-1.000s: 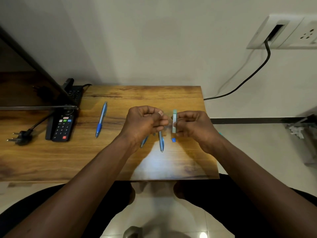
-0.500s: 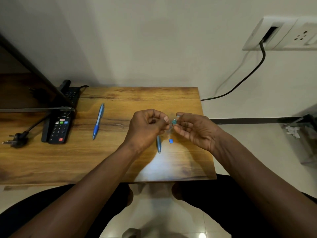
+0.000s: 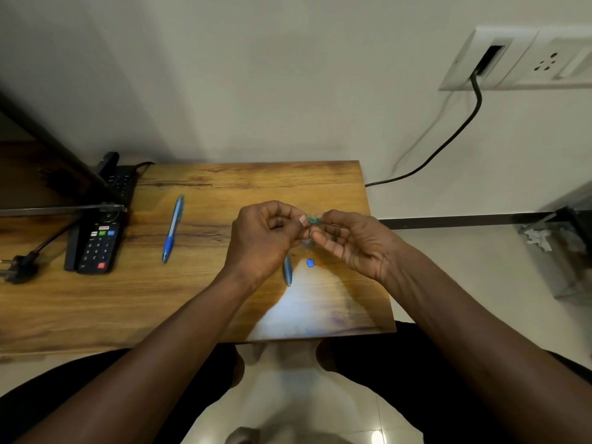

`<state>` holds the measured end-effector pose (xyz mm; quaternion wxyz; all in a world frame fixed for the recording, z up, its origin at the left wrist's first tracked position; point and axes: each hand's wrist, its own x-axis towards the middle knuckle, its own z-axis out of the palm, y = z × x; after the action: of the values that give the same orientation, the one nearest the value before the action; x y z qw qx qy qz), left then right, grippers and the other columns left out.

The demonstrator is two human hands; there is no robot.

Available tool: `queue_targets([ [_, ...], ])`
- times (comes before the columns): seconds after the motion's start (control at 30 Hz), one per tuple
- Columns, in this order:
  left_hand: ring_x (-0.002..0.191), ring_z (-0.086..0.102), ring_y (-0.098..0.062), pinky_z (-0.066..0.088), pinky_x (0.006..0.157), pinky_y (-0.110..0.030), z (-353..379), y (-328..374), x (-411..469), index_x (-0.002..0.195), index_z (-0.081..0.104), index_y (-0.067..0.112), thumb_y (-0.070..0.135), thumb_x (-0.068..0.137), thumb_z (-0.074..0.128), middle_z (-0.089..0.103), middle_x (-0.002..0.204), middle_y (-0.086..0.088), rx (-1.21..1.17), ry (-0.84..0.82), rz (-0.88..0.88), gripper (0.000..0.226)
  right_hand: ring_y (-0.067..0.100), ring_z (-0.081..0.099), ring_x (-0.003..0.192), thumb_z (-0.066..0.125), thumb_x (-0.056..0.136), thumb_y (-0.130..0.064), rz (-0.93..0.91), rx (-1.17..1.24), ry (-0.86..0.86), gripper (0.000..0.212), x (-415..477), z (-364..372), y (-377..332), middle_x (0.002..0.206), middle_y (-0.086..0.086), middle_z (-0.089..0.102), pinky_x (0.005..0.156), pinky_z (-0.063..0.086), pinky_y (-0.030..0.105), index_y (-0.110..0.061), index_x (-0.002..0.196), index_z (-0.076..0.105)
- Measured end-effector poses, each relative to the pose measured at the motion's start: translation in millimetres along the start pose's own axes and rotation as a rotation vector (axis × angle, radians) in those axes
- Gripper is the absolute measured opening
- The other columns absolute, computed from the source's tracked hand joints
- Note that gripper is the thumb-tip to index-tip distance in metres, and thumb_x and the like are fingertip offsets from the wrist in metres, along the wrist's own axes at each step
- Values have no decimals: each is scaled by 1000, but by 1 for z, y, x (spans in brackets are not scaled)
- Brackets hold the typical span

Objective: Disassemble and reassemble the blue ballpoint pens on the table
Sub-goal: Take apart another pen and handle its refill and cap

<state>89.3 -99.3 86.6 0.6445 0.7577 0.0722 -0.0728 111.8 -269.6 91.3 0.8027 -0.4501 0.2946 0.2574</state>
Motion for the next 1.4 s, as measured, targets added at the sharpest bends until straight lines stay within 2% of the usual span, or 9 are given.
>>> queue_targets([
  [0.2,82,79,-15,66,79,-45,8,1,7,90,79,18,21,88,84,80,83,2,113,60,95,6,17,73,71,72,89,-2,-47,-8,-2,12,0,-3,-4,84,16,74,69,63,26,4,99,67],
  [0.33,86,79,-16,65,84,-44,9,10,18,102,76,18,22,83,89,80,90,-2,70,-60,46,23,20,74,72,72,87,1,-66,103,10,14,-3,-7,-11,85,19,73,67,64,28,4,99,65],
  [0.4,85,79,-14,65,85,-41,9,10,23,104,76,19,20,85,87,79,91,-2,106,-95,59,22,24,74,80,72,88,1,-73,138,30,18,-2,-9,-14,93,22,72,68,64,28,5,103,64],
  [0.53,77,71,2,60,75,-25,10,0,25,101,78,25,17,89,82,75,85,11,469,-96,182,15,21,72,73,72,89,-1,-96,162,74,12,-2,-13,-19,85,18,70,65,64,28,3,97,65],
  [0.63,71,65,10,52,69,-14,17,-6,22,102,77,29,15,90,76,68,76,21,746,-217,247,19,19,72,68,72,89,-1,-114,190,78,11,-2,-14,-21,82,17,70,64,63,26,3,96,65],
  [0.8,85,69,-10,51,71,-27,33,-8,19,98,73,26,13,88,75,71,88,12,951,-295,393,17,20,71,70,73,88,0,-127,242,53,10,-3,-13,-24,78,16,70,67,63,27,3,94,66],
  [0.93,83,66,-18,56,72,-40,38,-11,23,94,70,25,19,87,76,66,90,5,1028,-317,442,10,20,70,73,72,89,1,-131,261,53,9,-4,-12,-27,77,16,70,71,64,29,4,94,66],
  [1.2,76,60,-9,44,65,-25,46,-11,32,91,74,23,11,90,74,65,84,8,1090,-384,480,12,20,71,72,72,89,1,-126,298,33,14,-5,-18,-32,80,17,70,68,64,28,5,102,67],
  [1.4,90,64,-18,53,77,-35,52,-5,41,104,73,23,22,99,63,63,94,3,1255,-504,529,11,20,70,73,71,90,0,-118,309,17,7,-6,-18,-36,79,17,70,68,64,28,3,95,66],
])
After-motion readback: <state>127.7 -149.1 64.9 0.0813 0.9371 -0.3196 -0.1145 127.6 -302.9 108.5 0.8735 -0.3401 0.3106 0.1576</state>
